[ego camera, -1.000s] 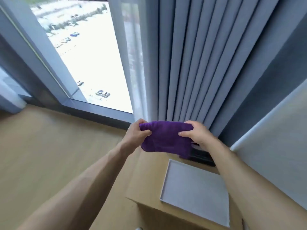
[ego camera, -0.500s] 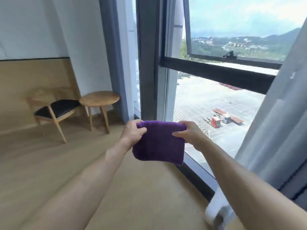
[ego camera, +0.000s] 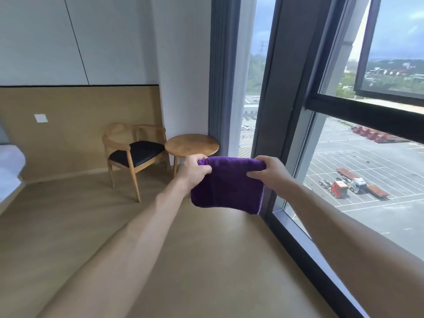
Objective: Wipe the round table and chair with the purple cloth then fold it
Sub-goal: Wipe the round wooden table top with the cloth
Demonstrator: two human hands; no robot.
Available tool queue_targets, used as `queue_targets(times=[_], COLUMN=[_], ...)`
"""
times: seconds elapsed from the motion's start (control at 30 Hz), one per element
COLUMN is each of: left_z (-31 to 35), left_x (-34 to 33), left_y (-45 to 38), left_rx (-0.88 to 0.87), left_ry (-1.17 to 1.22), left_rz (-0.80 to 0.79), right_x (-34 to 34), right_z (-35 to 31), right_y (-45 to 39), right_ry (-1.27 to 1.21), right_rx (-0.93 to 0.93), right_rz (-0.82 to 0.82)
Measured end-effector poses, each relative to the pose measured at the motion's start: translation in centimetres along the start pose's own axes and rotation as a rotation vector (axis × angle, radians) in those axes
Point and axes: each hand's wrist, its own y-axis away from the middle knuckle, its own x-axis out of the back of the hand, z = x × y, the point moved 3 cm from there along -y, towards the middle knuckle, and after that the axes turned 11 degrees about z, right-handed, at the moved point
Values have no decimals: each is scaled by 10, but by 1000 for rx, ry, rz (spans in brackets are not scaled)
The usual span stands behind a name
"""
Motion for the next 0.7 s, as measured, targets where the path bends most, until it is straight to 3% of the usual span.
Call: queue_targets(times=[0.33,0.7], left_z=[-60,-111], left_x=[22,-31], left_y=[-130,-347], left_rx=[-5,-95], left_ry=[12,-153], left_rz=[104,234], right_x=[-102,-205], right_z=[-21,26], right_y=[-127,-344], right_ry=[-57,-178], right_rx=[6,99], right_rz=[-56,-39])
